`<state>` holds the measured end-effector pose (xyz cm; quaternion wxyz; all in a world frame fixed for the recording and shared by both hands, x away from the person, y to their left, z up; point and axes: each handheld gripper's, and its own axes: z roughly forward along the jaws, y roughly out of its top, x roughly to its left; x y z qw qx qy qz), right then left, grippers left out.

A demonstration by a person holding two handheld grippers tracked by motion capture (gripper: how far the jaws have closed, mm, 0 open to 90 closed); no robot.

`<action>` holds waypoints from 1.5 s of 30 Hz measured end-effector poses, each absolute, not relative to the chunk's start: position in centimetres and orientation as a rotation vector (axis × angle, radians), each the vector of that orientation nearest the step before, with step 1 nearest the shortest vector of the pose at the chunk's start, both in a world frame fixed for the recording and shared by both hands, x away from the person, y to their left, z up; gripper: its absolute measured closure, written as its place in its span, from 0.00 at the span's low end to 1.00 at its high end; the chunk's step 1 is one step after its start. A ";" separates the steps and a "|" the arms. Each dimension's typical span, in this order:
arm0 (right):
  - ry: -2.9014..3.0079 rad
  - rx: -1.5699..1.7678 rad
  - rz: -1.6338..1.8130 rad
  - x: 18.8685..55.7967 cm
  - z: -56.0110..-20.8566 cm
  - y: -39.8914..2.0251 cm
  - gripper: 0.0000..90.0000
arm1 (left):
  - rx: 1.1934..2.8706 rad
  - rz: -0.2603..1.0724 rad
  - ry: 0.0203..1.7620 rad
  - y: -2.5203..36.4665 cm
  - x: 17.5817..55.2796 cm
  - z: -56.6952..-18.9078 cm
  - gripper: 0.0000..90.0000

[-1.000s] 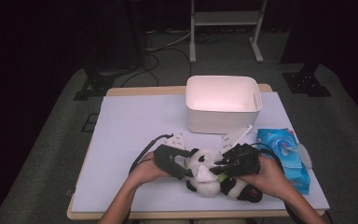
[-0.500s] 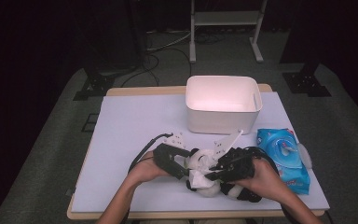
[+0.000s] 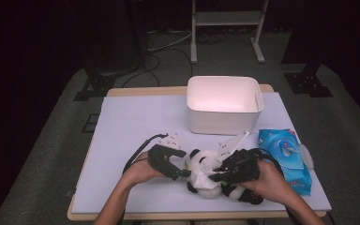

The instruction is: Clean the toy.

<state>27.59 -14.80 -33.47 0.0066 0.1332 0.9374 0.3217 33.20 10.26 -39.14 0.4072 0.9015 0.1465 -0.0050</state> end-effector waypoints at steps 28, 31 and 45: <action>2.908 0.408 1.011 28.4 -32.4 -15.0 0.91 | 2.255 -0.016 0.394 10.9 33.5 -38.9 0.25; 2.879 0.441 1.041 28.8 -31.8 -16.2 0.92 | 2.256 -0.020 0.385 10.5 33.5 -38.7 0.25; 2.822 0.528 1.121 29.4 -31.5 -19.7 0.91 | 2.276 -0.043 0.321 8.0 33.3 -37.9 0.25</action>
